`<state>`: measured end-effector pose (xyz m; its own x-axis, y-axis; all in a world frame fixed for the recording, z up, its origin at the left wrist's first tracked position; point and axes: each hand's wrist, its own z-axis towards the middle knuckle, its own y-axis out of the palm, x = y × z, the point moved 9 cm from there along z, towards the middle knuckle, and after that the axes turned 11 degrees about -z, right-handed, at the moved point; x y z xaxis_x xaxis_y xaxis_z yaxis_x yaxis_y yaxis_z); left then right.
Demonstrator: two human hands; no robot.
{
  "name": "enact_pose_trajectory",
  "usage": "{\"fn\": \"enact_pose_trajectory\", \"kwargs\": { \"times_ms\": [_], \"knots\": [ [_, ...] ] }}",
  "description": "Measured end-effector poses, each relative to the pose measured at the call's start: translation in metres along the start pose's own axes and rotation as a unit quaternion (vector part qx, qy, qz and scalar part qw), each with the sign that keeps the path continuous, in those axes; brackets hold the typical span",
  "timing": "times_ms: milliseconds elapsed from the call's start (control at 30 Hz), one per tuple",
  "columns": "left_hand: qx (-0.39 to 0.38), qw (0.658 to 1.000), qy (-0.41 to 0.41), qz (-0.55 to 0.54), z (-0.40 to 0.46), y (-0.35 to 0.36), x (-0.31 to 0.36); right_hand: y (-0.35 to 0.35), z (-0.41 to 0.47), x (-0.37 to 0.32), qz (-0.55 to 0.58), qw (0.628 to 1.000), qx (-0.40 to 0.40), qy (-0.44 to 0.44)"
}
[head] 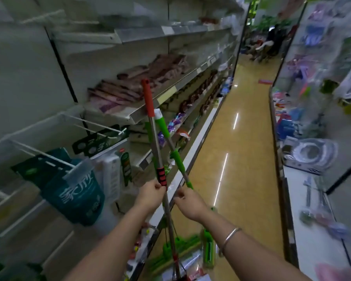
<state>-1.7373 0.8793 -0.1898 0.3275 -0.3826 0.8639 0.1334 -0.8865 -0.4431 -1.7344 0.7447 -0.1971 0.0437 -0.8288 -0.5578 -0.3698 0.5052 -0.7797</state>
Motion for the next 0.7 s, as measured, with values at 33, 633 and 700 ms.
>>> {"fn": "enact_pose_trajectory", "kwargs": {
  "times_ms": [33,633,700],
  "knots": [
    [0.010,1.000,-0.010,-0.005,0.013,0.005,-0.003,0.002,0.018,0.005,0.000,1.000,-0.013,-0.007],
    [0.126,0.989,-0.055,-0.047,0.198,0.032,-0.045,0.059,0.227,0.020,0.013,0.995,-0.089,-0.042],
    [0.141,0.987,-0.031,-0.065,0.212,0.030,-0.046,0.066,0.241,0.020,0.025,0.996,-0.078,-0.036]
  ]
}}
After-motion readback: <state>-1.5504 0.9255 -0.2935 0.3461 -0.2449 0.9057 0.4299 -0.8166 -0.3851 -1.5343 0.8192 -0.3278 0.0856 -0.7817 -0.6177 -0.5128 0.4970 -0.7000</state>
